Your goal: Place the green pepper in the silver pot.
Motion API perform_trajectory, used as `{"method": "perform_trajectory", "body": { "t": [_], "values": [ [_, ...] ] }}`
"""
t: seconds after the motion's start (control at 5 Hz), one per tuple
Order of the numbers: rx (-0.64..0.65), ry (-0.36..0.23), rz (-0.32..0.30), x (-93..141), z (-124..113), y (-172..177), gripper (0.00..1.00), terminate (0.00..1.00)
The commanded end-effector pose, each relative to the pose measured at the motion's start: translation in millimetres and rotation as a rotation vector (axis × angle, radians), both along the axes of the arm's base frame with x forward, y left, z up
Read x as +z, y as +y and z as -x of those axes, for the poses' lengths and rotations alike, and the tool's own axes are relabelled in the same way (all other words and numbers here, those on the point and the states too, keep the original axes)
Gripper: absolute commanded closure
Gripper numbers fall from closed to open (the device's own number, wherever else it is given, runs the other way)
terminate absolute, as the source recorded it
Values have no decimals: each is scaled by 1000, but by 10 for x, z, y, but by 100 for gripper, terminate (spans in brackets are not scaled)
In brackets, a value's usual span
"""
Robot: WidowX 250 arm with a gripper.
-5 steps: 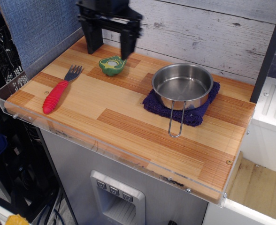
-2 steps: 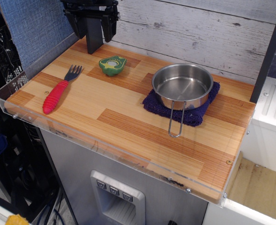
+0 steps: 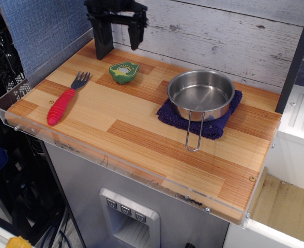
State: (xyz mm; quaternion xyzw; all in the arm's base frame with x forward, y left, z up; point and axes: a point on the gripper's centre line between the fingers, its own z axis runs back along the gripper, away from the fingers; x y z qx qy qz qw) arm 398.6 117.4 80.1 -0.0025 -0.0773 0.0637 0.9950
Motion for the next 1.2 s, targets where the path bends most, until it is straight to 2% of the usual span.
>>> {"method": "perform_trajectory", "body": {
  "t": [0.0, 0.4, 0.6, 0.8, 1.0],
  "values": [
    [17, 46, -76, -197, -28, -30, 0, 0],
    [19, 131, -80, -474, -3, 31, 0, 0],
    [15, 146, -80, -522, 9, 31, 0, 0],
    [19, 146, -65, -566, 27, 22, 100, 0],
    [13, 148, -75, -569, 28, 8, 100, 0]
  ]
}}
